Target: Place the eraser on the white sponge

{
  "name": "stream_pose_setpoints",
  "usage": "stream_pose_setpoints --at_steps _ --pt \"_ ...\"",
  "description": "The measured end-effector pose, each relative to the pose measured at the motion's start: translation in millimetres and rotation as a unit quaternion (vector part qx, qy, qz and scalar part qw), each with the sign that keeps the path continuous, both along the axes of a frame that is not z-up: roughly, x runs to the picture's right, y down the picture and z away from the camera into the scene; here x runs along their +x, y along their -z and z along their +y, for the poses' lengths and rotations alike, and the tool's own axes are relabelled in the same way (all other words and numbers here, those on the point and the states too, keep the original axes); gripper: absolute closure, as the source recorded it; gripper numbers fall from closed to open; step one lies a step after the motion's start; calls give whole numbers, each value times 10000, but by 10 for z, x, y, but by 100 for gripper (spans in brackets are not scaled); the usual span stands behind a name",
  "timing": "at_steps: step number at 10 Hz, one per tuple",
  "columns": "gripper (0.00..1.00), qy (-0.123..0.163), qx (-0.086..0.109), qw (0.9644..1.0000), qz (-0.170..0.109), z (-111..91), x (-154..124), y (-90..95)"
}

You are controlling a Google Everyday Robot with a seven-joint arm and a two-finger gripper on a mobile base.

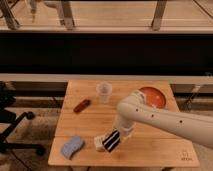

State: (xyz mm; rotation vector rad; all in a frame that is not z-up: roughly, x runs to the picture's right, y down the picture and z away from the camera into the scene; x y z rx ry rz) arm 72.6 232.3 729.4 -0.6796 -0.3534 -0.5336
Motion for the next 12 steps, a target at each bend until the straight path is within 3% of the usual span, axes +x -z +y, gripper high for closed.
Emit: stream_pose_setpoints --at_steps 6,11,12 --pt "97 85 12 10000 -40 -56 -208 33" --pt "73 -18 21 9999 -97 -88 -196 -79" --pt "73 -32 10 9999 -96 -78 -190 -81"
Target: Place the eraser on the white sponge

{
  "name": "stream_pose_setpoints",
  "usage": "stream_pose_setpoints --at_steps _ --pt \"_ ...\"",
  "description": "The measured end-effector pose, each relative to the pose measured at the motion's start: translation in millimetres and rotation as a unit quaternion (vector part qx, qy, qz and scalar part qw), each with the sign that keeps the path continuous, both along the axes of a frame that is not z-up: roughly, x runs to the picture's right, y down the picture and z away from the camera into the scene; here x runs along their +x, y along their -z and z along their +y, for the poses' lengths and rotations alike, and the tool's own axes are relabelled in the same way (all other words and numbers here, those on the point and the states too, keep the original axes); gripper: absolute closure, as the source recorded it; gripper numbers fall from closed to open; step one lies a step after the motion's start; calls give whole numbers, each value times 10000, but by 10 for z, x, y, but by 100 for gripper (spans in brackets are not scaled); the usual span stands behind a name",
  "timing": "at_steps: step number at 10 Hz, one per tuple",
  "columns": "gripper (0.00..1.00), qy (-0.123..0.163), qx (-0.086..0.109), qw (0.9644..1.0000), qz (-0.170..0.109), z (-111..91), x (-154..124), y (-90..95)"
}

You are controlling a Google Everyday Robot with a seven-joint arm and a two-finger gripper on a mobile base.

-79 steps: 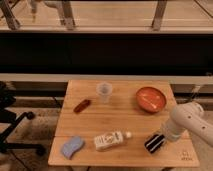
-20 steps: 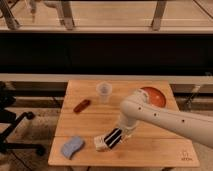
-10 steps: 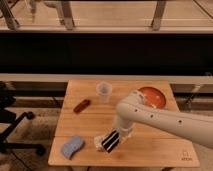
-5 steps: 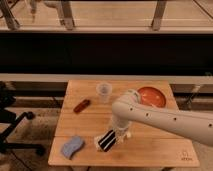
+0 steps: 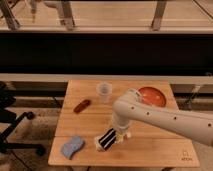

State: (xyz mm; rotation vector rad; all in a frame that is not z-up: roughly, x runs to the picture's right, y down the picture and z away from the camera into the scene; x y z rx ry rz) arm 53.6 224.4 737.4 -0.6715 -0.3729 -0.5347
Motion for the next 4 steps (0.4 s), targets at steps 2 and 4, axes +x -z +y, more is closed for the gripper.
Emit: stream_pose_setpoints --at_steps 2,4 --pt "78 -3 19 10000 -32 0 -28 -19" --pt "70 -6 40 10000 -57 -49 -113 -63"
